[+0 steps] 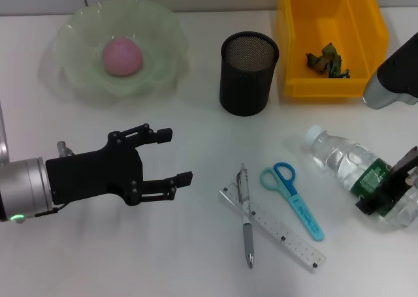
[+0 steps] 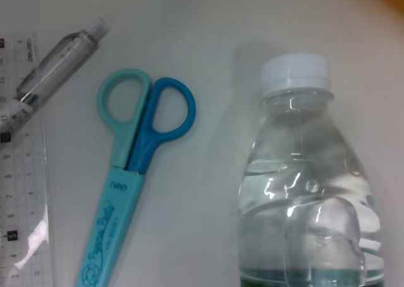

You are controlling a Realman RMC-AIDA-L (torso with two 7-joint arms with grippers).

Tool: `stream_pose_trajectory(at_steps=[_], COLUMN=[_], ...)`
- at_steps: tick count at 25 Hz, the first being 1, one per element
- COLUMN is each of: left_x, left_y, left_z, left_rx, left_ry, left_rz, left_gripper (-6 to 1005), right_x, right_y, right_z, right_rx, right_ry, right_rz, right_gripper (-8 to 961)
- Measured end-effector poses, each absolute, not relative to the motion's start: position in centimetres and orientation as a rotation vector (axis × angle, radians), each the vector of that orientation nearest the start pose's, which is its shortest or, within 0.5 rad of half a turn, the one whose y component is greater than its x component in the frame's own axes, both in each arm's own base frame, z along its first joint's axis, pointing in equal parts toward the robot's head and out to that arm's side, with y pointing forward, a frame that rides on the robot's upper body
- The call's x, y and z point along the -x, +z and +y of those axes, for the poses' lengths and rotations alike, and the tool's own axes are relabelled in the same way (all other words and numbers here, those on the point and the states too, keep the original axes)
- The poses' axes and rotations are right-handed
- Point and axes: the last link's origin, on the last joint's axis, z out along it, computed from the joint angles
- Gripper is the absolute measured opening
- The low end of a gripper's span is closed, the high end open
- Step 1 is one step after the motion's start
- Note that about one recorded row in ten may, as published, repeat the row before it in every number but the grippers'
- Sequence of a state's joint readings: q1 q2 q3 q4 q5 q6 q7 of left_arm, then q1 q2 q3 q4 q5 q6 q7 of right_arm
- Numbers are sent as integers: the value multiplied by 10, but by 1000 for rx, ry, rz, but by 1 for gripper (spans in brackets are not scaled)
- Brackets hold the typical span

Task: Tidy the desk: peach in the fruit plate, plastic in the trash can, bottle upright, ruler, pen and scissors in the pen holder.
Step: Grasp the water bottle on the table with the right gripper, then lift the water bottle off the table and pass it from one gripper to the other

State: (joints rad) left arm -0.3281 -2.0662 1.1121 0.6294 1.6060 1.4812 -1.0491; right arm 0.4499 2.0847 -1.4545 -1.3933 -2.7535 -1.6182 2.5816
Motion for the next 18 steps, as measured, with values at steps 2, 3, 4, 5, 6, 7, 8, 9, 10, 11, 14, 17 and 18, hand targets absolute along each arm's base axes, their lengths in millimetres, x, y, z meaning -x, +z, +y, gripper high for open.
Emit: stream_pose_trajectory(at_steps=[2, 3, 4, 5, 6, 7, 8, 9, 10, 11, 14, 17, 18], left_x=[276, 276, 276, 276, 277, 277, 277, 277, 277, 277, 277, 276, 276], left_y=[-31, -31, -31, -31, -31, -31, -31, -31, -30, -30, -30, -31, -31], left_z=[281, 281, 280, 280, 280, 280, 279, 279, 279, 279, 279, 279, 279], left_rx=[2733, 2733, 2732, 2732, 2731, 2731, 2730, 2730, 2728, 2728, 2724, 2722, 2720], left_ry=[-764, -766, -767, -768, -769, -770, -771, -771, -771, -771, -777, -783, -787], left_rz=[-320, -321, -322, -323, -323, -322, -321, -321, -320, -320, -318, -317, -317], left_gripper=[855, 855, 855, 855, 855, 855, 855, 855, 855, 855, 855, 855, 855], right_x=[-237, -237, -237, -238, -238, -238, -237, -237, -235, -230, -219, -208, -208], right_y=[4, 4, 4, 4, 6, 6, 8, 8, 11, 17, 25, 36, 36], right_z=[316, 316, 315, 314, 313, 313, 312, 312, 311, 310, 306, 298, 298], right_rx=[2473, 2473, 2475, 2477, 2474, 2474, 2470, 2470, 2462, 2455, 2469, 2509, 2509], right_ry=[-767, -767, -769, -771, -753, -753, -734, -734, -703, -644, -513, -263, -263], right_rz=[1034, 1033, 1031, 1025, 1012, 1012, 1000, 1000, 980, 944, 900, 841, 841], right_gripper=[789, 784, 780, 775, 775, 775, 774, 774, 774, 774, 774, 773, 773])
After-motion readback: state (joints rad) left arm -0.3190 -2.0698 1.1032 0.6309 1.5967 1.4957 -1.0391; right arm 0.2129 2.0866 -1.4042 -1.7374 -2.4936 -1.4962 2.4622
